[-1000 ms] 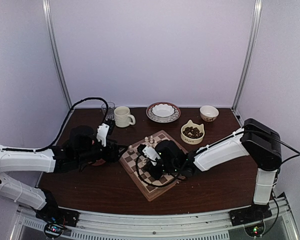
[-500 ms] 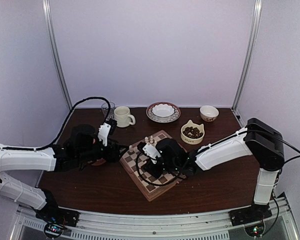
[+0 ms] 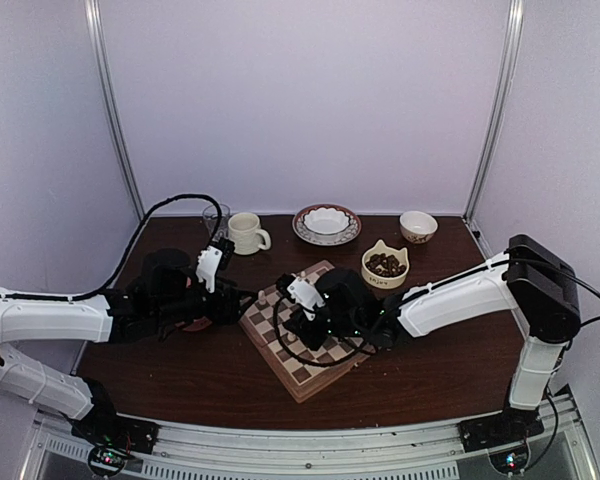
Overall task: Set up the chess pieces on the board
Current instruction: Place the king on the chessboard, then pick up the king from the chessboard.
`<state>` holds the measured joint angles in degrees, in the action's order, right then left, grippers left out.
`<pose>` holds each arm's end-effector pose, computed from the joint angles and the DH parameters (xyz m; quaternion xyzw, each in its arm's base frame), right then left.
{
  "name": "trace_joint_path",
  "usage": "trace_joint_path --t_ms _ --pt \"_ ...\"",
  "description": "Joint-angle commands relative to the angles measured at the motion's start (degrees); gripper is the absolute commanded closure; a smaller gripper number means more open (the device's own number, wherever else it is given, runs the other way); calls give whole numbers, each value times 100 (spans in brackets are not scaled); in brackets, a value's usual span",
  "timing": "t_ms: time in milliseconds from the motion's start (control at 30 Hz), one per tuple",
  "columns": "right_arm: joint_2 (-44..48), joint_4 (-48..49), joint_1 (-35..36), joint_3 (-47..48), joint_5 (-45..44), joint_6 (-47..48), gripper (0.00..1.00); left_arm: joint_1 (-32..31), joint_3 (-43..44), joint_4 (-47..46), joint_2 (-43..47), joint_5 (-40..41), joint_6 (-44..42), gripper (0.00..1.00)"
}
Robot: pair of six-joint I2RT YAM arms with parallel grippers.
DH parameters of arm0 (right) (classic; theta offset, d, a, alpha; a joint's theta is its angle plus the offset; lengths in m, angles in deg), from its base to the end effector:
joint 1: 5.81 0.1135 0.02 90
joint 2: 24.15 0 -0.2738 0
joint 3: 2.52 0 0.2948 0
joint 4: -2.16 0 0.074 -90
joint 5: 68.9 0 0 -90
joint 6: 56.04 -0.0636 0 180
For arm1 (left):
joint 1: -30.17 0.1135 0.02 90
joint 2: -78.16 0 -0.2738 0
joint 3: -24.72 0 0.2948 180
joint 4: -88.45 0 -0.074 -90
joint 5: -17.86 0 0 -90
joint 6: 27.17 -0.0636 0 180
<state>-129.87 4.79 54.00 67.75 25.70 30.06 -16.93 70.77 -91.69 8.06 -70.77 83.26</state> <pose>0.2218 0.3914 0.1316 -0.4283 0.7660 0.2823 0.3875 0.2202 -0.2347 0.1950 0.1870 0.8171 -0.2947 0.4589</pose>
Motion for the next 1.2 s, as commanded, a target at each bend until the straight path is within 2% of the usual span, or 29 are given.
trace_joint_path --t_ms 0,67,133,200,567,700,933,1167 --pt "121 -81 -2 -16 -108 -23 73 -27 199 -27 -48 -38 -100 35" --pt "113 -117 -2 -8 -108 -27 70 -28 204 -21 -52 -37 -100 35" --pt "104 -137 -4 1 -108 -23 61 -27 207 -10 -59 -36 -100 35" --pt "86 -151 1 8 -105 -24 59 -28 216 -7 -68 -35 -100 35" --pt "16 -284 -4 95 -111 -24 63 -28 234 22 -77 -43 -100 35" --pt "-11 -319 -2 124 -114 -23 68 -26 235 34 -70 -40 -100 35" --pt "60 -315 1 118 -113 -15 82 -28 235 47 -41 -13 -100 35" --pt "329 -421 -4 189 -283 27 83 -25 235 100 13 130 -85 36"
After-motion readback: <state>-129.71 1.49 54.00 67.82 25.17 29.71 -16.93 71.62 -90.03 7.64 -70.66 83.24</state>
